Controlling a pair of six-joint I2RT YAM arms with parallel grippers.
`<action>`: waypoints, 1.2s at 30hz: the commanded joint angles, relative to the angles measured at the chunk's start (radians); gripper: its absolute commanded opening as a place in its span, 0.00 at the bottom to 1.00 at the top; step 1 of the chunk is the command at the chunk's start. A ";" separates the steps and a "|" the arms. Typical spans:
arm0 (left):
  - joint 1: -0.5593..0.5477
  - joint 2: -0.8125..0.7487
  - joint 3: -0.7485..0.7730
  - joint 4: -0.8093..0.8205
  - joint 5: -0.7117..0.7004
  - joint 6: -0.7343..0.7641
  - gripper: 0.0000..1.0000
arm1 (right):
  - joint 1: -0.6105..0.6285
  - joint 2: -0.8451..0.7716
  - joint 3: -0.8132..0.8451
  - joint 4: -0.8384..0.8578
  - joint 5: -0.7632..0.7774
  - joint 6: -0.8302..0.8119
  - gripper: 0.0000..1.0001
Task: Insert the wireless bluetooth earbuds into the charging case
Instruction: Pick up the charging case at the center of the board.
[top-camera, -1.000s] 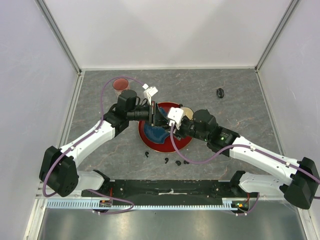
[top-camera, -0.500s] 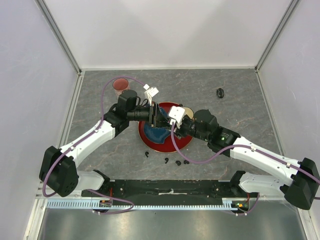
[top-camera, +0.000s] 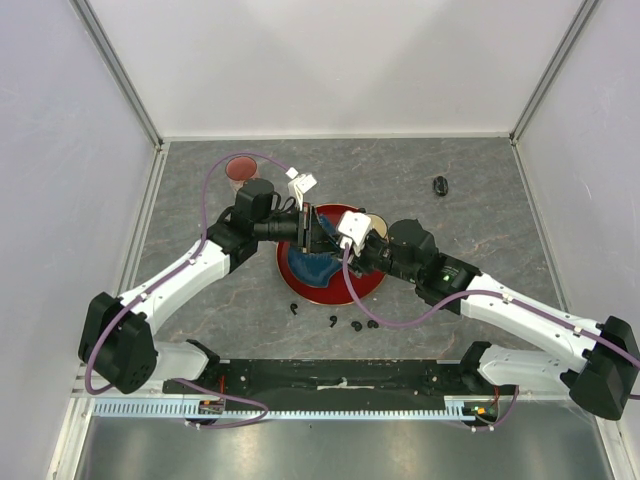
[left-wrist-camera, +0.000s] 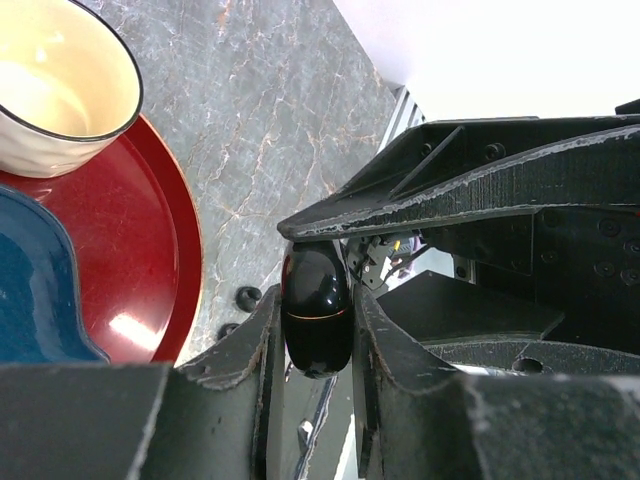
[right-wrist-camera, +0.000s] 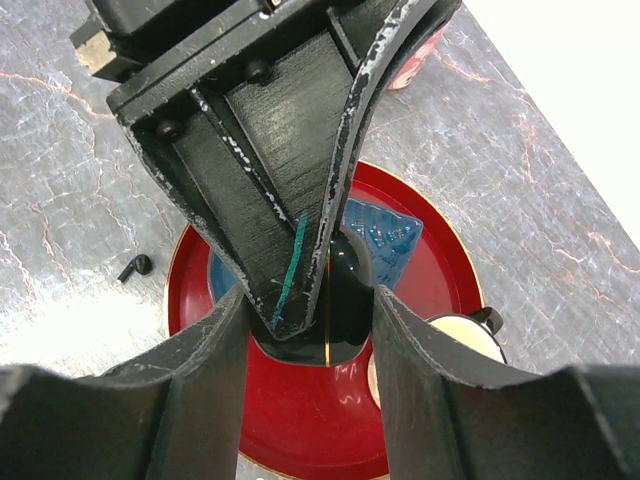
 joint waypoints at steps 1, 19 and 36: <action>-0.012 -0.038 0.009 0.027 -0.001 0.068 0.02 | -0.003 -0.025 -0.001 0.087 0.023 0.083 0.61; -0.004 -0.458 -0.265 0.309 -0.482 0.349 0.02 | -0.155 -0.157 0.053 0.024 0.102 0.725 0.95; -0.004 -0.477 -0.481 0.829 -0.248 0.383 0.02 | -0.249 0.190 -0.123 0.903 -0.551 1.763 0.91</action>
